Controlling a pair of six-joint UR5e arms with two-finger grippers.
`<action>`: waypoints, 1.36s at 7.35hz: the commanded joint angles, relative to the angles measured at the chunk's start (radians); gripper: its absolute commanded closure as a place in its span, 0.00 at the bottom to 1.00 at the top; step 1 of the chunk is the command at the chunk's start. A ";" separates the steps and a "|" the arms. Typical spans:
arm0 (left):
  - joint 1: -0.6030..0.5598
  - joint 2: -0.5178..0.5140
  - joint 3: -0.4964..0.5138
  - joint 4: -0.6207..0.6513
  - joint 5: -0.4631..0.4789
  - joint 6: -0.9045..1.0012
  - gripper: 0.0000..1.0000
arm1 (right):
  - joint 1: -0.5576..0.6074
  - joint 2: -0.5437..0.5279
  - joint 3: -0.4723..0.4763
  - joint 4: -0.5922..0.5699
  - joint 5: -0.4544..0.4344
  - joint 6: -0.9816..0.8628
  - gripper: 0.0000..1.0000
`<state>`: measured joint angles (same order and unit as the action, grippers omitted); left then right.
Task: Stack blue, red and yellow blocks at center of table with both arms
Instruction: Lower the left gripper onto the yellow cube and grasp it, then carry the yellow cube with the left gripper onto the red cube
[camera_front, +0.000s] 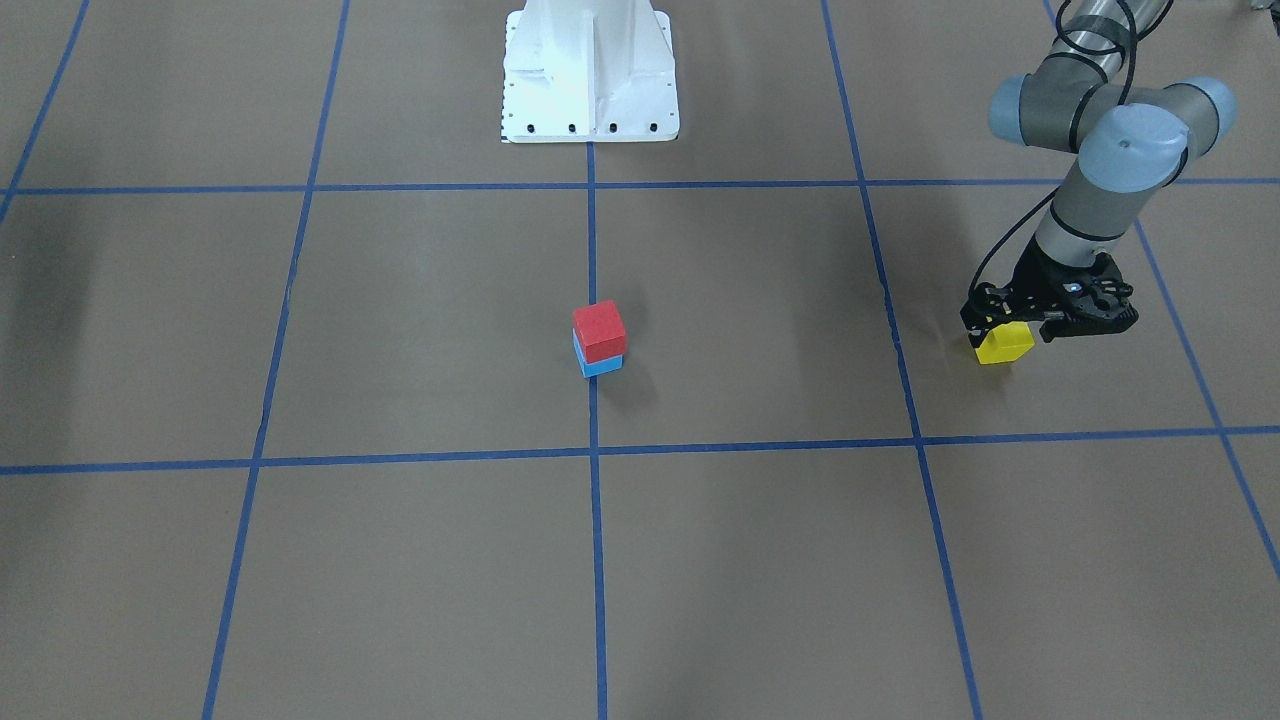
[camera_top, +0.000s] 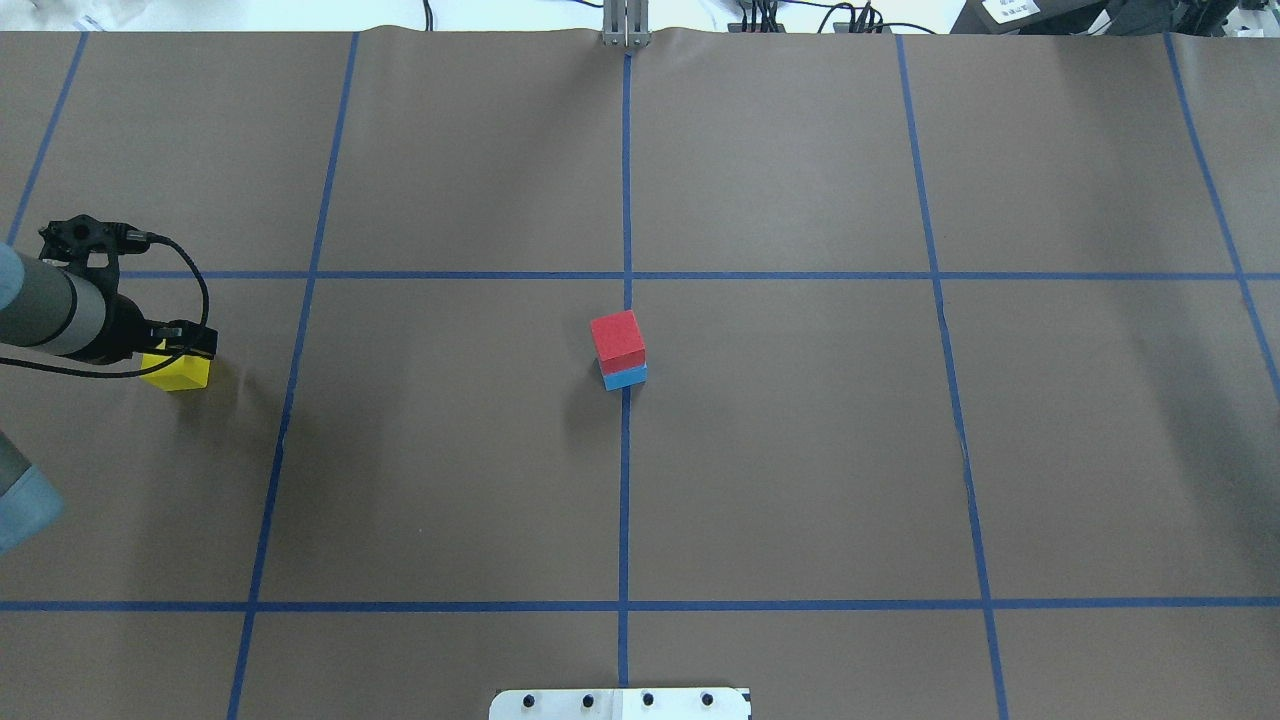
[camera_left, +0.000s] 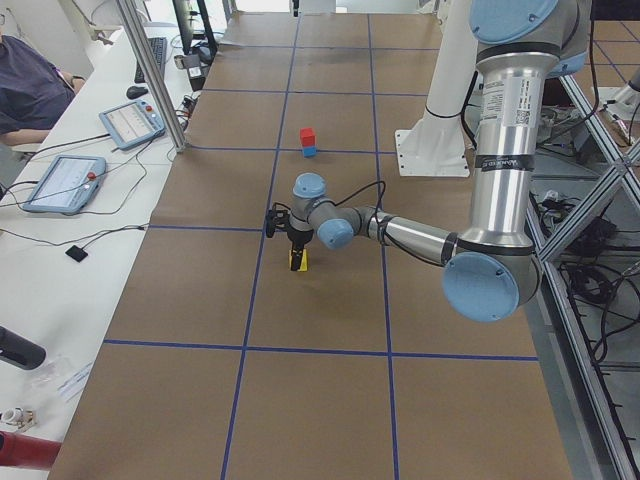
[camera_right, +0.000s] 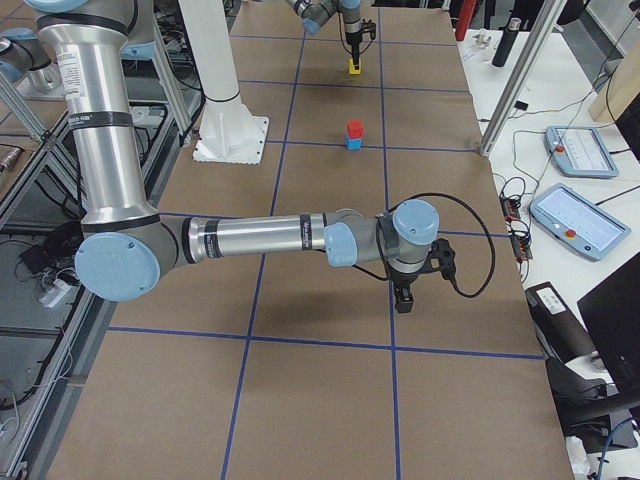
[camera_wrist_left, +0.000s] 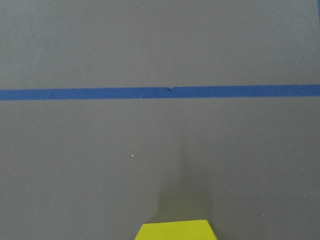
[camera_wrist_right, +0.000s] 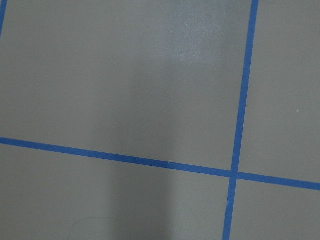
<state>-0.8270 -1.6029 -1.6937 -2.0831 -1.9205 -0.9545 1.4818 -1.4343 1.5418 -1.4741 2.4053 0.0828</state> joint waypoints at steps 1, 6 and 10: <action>0.000 0.005 0.000 0.000 -0.002 -0.001 0.54 | 0.000 0.002 0.000 0.000 0.000 0.002 0.01; -0.069 -0.017 -0.202 0.189 -0.156 0.002 1.00 | 0.000 0.003 0.001 0.000 -0.002 0.002 0.01; -0.060 -0.561 -0.272 0.846 -0.158 -0.013 1.00 | 0.000 -0.003 -0.005 0.000 -0.011 0.002 0.01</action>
<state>-0.8940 -1.9412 -1.9714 -1.4817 -2.0778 -0.9569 1.4818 -1.4346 1.5379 -1.4742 2.3981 0.0840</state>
